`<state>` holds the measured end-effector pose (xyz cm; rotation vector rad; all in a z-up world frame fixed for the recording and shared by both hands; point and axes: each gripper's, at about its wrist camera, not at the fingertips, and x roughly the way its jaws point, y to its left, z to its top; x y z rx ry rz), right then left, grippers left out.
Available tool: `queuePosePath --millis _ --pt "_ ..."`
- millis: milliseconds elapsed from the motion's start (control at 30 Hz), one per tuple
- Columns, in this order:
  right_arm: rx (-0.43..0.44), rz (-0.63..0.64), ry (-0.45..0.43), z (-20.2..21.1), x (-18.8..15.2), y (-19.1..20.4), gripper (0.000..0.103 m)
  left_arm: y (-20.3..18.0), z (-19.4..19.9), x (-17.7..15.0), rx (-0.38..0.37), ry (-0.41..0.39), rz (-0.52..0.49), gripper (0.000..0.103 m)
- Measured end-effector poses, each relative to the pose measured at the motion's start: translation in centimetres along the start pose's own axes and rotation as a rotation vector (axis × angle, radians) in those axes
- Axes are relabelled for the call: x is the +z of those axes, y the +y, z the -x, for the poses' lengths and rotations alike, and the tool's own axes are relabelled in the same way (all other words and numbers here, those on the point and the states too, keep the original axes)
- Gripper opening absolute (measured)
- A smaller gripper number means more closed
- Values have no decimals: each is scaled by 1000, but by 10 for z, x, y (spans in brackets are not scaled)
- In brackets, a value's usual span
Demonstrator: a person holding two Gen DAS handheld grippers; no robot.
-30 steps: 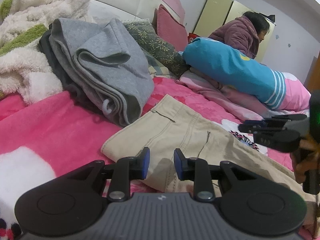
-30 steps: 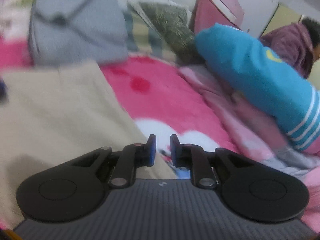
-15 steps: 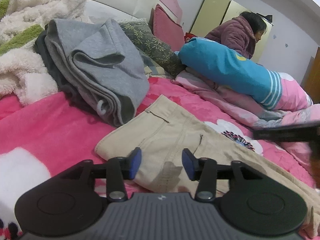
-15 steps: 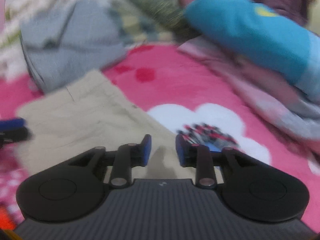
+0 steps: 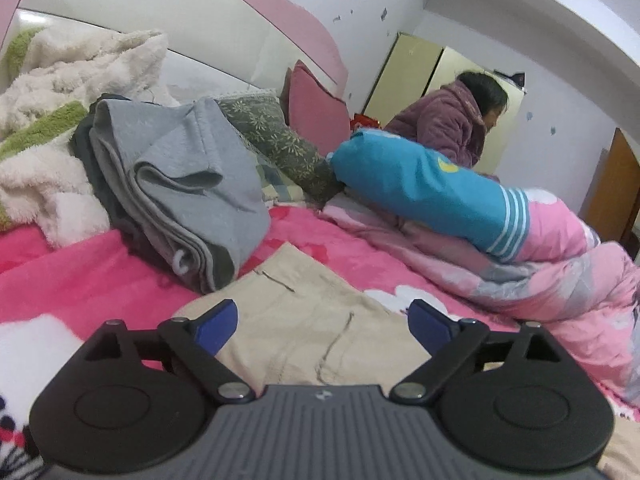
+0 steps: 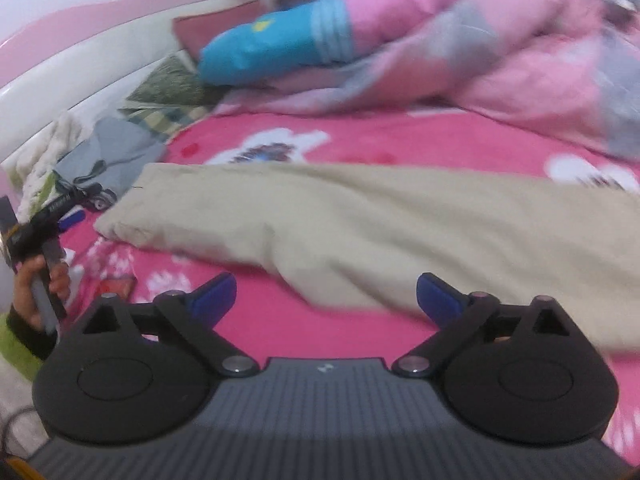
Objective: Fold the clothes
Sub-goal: 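Open the right gripper and move both grippers back over the flat beige trousers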
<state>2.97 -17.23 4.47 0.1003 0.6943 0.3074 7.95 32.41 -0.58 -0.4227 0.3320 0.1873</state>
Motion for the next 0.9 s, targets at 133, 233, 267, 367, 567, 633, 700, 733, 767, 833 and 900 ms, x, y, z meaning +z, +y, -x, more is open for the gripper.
queuePosePath --millis 133,233,267,367,567,633,700,733,767,833,900 --pt "-70 -41 -22 22 -37 -13 101 -8 17 2 -35 2 -13 97" --pt "-63 -85 -48 41 -54 -21 102 -15 38 4 -71 -52 -54 103" --pt "-62 -94 -60 48 -58 -23 102 -18 45 5 -80 -70 -72 103" --pt "-73 -100 -107 76 -65 -27 102 -27 61 5 -106 -77 -90 103" --pt "-120 -106 -215 132 -71 -33 102 -36 89 0 -157 12 34 103" --pt "-121 -131 -240 137 -77 -38 102 -38 102 -4 -162 29 71 103" --pt "-121 -156 -266 142 -83 -42 102 -43 118 -8 -157 41 90 103" --pt "-121 -168 -278 144 -86 -44 102 -49 125 -9 -159 45 76 103" --pt "-122 -181 -291 147 -89 -47 102 -55 130 -9 -168 51 59 103" --pt "-122 -206 -316 151 -96 -51 102 -67 141 -10 -187 63 23 103" --pt "-122 -231 -341 156 -102 -55 102 -79 147 -12 -228 97 14 103"
